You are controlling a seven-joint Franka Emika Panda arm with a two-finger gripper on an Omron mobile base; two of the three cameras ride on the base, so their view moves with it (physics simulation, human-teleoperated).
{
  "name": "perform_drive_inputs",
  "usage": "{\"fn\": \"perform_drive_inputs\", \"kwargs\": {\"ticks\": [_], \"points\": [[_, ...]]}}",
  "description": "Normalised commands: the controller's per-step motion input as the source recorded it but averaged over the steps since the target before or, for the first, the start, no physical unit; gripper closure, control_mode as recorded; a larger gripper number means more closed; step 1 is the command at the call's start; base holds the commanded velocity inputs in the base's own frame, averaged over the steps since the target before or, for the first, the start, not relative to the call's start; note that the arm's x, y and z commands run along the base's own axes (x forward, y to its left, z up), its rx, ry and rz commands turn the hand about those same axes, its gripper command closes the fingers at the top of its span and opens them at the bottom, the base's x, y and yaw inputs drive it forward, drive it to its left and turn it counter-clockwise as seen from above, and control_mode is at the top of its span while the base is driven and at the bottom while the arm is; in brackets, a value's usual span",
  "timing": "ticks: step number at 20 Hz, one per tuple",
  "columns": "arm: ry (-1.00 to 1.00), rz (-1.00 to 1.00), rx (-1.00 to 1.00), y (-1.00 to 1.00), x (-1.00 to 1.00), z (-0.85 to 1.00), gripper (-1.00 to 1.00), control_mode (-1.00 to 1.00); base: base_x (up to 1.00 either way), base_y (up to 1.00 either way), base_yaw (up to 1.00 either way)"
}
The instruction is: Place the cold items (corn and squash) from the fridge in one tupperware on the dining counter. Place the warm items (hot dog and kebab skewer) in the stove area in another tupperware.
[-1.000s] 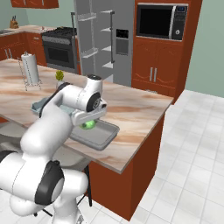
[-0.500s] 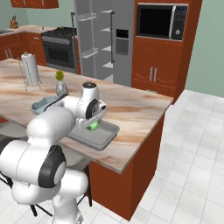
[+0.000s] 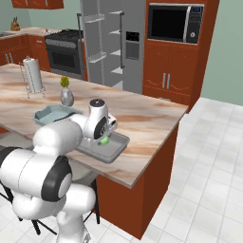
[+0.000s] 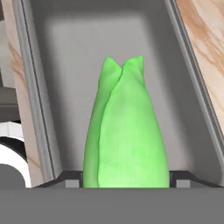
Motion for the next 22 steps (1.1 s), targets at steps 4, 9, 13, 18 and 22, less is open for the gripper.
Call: {"fn": "perform_drive_inputs", "kwargs": {"ticks": [4, 9, 13, 18, 22], "points": [[0.00, 0.09, 0.00, -0.05, 0.23, -0.16, 1.00, -1.00, 0.00, 0.00, 0.00], [0.00, 0.10, 0.00, 0.00, 0.25, -0.04, 1.00, -1.00, 0.00, 0.00, 0.00], [0.00, 0.09, 0.00, 0.00, 0.13, 0.00, 1.00, -1.00, 0.00, 0.00, 0.00], [0.00, 0.02, 0.00, 0.00, 0.00, 0.00, 1.00, -1.00, 0.00, 0.00, 0.00], [0.00, 0.00, 0.00, 0.00, -0.14, 0.00, -1.00, -1.00, 0.00, 0.00, 0.00]]}}
